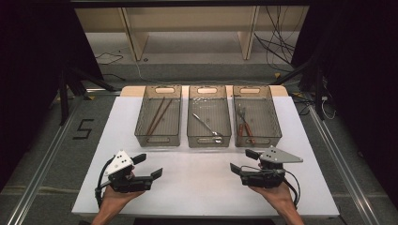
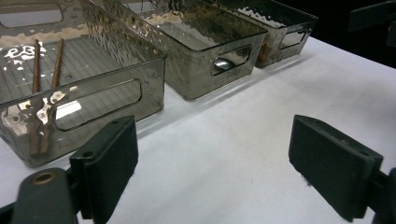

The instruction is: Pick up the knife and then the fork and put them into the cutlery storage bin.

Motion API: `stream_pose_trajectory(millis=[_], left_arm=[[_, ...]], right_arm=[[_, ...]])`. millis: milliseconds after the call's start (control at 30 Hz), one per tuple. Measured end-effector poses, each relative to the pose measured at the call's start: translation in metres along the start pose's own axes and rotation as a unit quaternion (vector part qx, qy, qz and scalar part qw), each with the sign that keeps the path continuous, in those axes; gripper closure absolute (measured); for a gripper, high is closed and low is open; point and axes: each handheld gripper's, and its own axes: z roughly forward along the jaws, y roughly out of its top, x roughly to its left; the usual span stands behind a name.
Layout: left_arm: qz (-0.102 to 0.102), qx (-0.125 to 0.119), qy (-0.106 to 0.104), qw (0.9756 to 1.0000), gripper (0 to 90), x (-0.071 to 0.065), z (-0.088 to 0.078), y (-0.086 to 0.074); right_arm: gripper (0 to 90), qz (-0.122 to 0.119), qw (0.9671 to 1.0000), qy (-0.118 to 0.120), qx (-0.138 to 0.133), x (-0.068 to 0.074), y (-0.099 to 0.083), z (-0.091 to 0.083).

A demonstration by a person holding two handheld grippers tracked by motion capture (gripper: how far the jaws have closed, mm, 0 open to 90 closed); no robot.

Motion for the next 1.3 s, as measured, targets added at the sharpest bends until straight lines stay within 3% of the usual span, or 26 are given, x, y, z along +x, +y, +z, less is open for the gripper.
stream_pose_trajectory(millis=[533,1300], left_arm=[[0.003,0.001,-0.006,1.0000,15.3,-0.001,0.000,0.000],[0.002,0.001,-0.006,1.0000,15.3,-0.001,0.000,0.000]], right_arm=[[17.0,0.013,0.9997,-0.017,-0.010,0.000,-0.019,-0.013],[17.0,0.006,0.9998,-0.019,-0.010,0.001,-0.021,-0.012]])
